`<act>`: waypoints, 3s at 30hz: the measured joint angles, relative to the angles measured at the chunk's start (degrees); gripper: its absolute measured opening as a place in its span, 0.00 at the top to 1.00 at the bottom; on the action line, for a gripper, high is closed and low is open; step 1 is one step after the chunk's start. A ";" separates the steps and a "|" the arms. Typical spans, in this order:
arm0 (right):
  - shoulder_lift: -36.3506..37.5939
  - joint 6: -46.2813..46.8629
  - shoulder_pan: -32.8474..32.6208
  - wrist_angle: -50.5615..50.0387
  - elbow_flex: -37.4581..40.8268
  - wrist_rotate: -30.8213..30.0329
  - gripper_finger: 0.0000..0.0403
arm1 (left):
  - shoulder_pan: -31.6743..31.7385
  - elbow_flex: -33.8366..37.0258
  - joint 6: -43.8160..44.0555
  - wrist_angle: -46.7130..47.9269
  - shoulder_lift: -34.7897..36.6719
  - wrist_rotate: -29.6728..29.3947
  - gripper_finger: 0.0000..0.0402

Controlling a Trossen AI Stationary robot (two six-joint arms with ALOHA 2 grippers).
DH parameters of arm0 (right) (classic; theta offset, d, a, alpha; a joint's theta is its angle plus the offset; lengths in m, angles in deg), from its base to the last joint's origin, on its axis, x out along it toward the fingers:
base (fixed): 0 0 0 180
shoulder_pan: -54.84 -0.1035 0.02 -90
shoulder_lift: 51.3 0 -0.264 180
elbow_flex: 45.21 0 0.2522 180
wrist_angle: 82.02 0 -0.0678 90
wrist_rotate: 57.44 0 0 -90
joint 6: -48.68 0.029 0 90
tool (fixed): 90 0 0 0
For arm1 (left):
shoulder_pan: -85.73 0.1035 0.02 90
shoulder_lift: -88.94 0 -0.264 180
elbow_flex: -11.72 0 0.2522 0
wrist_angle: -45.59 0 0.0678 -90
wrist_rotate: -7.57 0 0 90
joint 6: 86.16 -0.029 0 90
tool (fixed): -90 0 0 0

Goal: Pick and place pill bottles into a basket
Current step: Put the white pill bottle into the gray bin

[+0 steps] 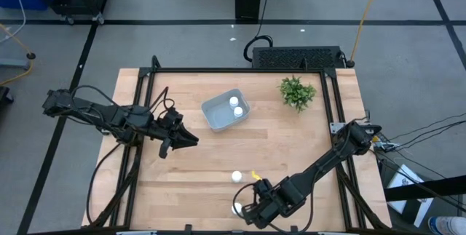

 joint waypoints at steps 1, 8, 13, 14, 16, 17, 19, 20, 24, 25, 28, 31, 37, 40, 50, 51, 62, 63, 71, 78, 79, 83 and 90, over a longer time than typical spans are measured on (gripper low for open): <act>0.00 -0.08 -0.10 0.08 0.28 0.17 0.55 | 0.00 0.00 0.00 0.00 0.00 0.00 0.76; 0.33 0.66 -0.41 -1.66 0.35 0.30 0.46 | 0.00 0.00 0.00 -0.01 0.00 0.00 0.76; 0.33 2.89 -0.93 -4.12 0.37 1.32 0.32 | 0.00 0.00 -0.22 -0.04 0.00 -0.02 0.76; 0.33 2.95 -0.93 -5.08 0.37 1.80 0.29 | 0.00 0.00 -0.24 -0.04 0.00 -0.02 0.76; 0.33 3.31 -0.98 -6.27 0.37 1.79 0.23 | 0.00 0.00 -0.26 -0.02 0.00 -0.02 0.76; 0.33 3.37 -1.07 -6.32 0.37 1.76 0.20 | 0.00 0.00 -0.32 -0.03 0.00 -0.02 0.76; 0.33 3.68 -1.18 -5.87 0.37 1.64 0.17 | 0.00 0.00 -0.34 -0.02 0.00 -0.02 0.76; 0.33 3.81 -1.24 -5.90 0.37 1.65 0.16 | 0.00 0.00 -0.33 -0.02 0.00 -0.02 0.76; 0.33 3.85 -1.27 -7.12 0.37 1.58 0.14 | 0.00 0.00 -0.33 0.00 0.00 -0.02 0.76; 0.33 3.85 -1.24 -7.62 0.37 1.52 0.14 | 0.00 0.00 -0.33 0.01 0.00 -0.02 0.76; 0.31 3.50 -1.20 -8.29 0.62 1.40 0.14 | 0.00 0.00 -0.33 0.00 0.00 -0.02 0.76; 0.23 2.33 -0.79 -6.69 2.50 1.73 0.14 | 0.00 -0.02 -0.31 0.00 0.00 -0.07 0.76; 0.09 2.26 -0.47 -0.02 6.47 2.03 0.14 | 0.00 -0.02 0.04 -0.02 0.00 -0.09 0.76; 0.09 2.23 -0.53 2.33 8.48 3.38 0.15 | 0.00 -0.02 0.26 -0.02 0.00 -0.07 0.76; 0.09 1.88 -0.54 2.90 9.37 3.76 0.16 | 0.00 -0.02 0.34 -0.06 0.00 -0.07 0.76; 0.09 1.65 -0.54 2.76 9.37 4.51 0.16 | 0.00 -0.02 0.41 -0.06 0.00 -0.07 0.76; 0.09 -1.06 -0.50 0.41 9.37 4.59 0.16 | 0.00 -0.02 -0.18 -0.06 0.00 -0.42 0.76; 0.09 -1.26 -0.44 0.36 9.36 4.63 0.16 | 0.00 -0.02 -0.21 -0.06 0.00 -0.42 0.76; 0.09 -2.09 -0.43 0.02 9.36 4.60 0.16 | 0.00 -0.02 -0.24 -0.06 0.00 -0.48 0.76; 0.09 -2.27 -0.43 0.45 9.37 4.63 0.16 | 0.00 -0.02 -0.26 -0.06 0.00 -0.48 0.76; 0.09 -2.31 -0.43 0.45 9.36 4.62 0.16 | 0.00 -0.02 -0.28 -0.06 0.00 -0.49 0.76; 0.09 -2.51 -0.43 0.36 9.37 4.59 0.17 | 0.00 -0.02 -0.33 -0.06 0.00 -0.50 0.76; 0.09 -3.24 -0.49 0.81 9.37 4.41 0.26 | -0.01 -0.02 -0.33 -0.06 0.00 -0.77 0.76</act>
